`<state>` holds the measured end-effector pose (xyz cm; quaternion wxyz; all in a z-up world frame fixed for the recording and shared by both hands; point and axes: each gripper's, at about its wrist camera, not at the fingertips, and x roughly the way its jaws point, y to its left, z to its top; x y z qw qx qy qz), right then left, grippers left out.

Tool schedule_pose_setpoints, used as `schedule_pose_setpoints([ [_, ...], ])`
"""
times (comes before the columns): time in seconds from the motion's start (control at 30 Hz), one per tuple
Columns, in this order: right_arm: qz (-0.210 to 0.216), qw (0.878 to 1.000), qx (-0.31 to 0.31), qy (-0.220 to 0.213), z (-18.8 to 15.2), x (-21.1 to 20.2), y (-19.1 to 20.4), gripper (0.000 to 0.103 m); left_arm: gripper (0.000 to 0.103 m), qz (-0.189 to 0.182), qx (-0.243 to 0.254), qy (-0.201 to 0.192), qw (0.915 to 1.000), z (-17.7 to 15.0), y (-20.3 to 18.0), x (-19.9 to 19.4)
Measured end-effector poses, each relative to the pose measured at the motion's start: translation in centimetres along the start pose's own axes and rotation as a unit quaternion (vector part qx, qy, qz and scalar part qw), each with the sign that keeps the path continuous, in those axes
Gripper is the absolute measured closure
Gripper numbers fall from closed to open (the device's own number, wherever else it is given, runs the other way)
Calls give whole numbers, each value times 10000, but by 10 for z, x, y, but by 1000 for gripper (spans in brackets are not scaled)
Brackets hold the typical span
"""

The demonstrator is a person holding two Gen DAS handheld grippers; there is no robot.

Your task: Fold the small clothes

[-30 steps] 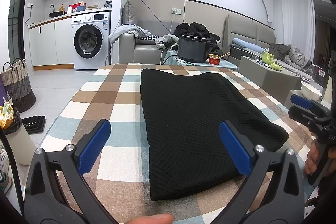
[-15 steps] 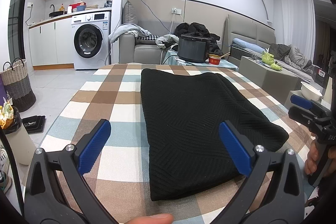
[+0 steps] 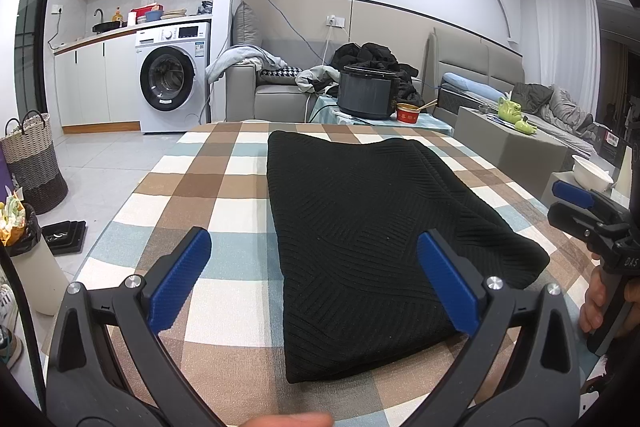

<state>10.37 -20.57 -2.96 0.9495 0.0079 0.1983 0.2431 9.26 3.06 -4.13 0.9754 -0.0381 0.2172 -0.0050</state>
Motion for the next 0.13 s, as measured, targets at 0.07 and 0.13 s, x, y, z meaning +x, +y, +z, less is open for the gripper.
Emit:
schedule_pose_setpoints([
  [0.07,-2,10000,-1,-2,0,0,0,0,0,2,8,-1,10000,0,0,1],
  [0.13,-2,10000,-2,-3,0,0,0,0,0,3,1,0,10000,0,-1,0],
])
